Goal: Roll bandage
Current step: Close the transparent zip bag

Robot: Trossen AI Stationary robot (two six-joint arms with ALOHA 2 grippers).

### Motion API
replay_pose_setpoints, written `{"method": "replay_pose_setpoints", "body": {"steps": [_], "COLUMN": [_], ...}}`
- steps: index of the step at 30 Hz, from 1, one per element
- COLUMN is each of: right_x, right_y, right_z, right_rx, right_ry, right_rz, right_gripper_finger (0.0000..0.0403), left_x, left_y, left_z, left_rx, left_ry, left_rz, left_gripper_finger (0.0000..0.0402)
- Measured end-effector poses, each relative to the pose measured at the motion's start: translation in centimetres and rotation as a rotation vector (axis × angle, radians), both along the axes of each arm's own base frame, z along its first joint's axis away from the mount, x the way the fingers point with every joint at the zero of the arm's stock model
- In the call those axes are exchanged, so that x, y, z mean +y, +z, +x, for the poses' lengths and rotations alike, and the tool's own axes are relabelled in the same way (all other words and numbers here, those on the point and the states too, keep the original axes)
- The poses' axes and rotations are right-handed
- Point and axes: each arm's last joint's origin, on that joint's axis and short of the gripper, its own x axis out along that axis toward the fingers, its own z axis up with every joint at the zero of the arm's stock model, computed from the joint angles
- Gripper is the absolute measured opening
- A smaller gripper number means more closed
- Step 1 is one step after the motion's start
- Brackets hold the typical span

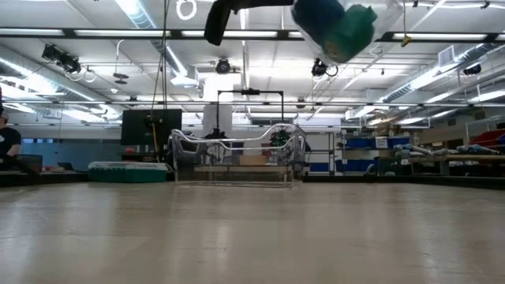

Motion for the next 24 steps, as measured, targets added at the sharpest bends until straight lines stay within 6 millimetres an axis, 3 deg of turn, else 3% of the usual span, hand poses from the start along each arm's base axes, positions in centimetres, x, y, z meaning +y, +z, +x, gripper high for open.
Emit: {"method": "replay_pose_setpoints", "body": {"steps": [6, 10, 13, 18, 24], "right_x": [0.0, 0.0, -0.1, 0.0, 0.0], "right_y": [-0.2, -0.9, -1.5, -2.4, -3.2], "right_z": [-0.1, -0.3, -0.8, -1.4, -1.6], "right_rx": [0.027, 0.104, 0.192, 0.313, 0.407], "right_ry": [-0.004, -0.02, -0.036, -0.017, -0.031], "right_rz": [0.01, 0.04, 0.065, 0.114, 0.118], "right_gripper_finger": [0.0, 0.0, 0.0, 0.0013, 0.0048], "left_x": [0.2, 0.4, 0.6, 0.4, 0.5], "left_y": [0.3, 0.7, 1.0, 1.4, 0.1], "left_z": [0.2, 0.1, -0.1, -0.2, -0.7], "left_rx": [-0.025, -0.038, -0.014, 0.18, 0.367], "left_ry": [-0.028, -0.039, -0.074, -0.224, -0.332], "left_rz": [0.021, 0.027, 0.022, 0.015, -0.042], "left_gripper_finger": [0.005, 0.0012, 0.0006, 0.0004, 0.0002]}}
